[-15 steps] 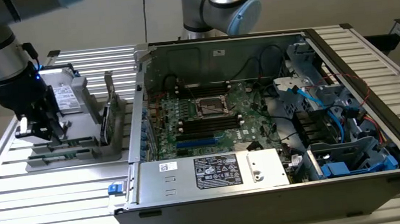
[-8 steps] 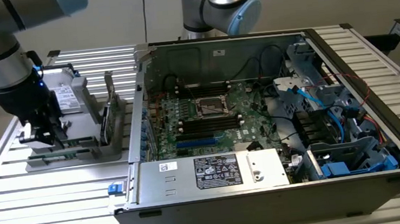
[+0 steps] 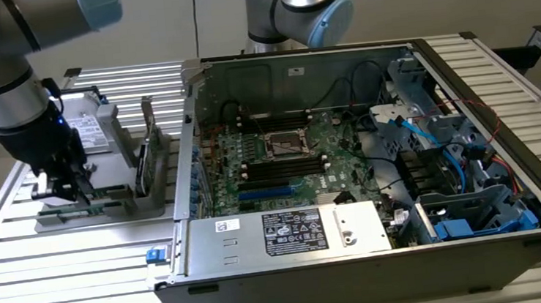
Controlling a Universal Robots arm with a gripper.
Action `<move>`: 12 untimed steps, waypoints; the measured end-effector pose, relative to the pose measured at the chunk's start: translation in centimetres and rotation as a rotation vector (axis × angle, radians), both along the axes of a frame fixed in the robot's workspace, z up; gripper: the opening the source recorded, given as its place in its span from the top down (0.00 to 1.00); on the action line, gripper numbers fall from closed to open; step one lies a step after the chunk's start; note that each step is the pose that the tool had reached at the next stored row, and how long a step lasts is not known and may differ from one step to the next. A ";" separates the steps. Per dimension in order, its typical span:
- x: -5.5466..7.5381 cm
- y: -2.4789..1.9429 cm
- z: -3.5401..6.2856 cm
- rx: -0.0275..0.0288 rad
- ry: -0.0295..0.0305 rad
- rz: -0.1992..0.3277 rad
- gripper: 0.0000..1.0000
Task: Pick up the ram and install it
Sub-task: 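Pick up the ram and move it above insertion slot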
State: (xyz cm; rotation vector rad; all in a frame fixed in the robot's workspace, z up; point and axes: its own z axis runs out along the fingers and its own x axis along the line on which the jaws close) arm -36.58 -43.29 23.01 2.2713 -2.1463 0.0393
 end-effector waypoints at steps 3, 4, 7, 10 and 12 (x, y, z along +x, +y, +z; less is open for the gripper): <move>0.0 0.00 -0.17 0.0004 0.0000 0.000 0.64; 0.0 -0.01 -0.24 0.0005 -0.0001 0.000 0.64; 0.0 0.06 -0.55 0.0005 0.0000 0.000 0.64; 0.0 0.11 -0.89 0.0004 0.0000 0.000 0.64; 0.0 0.10 -1.06 0.0005 0.0000 0.000 0.64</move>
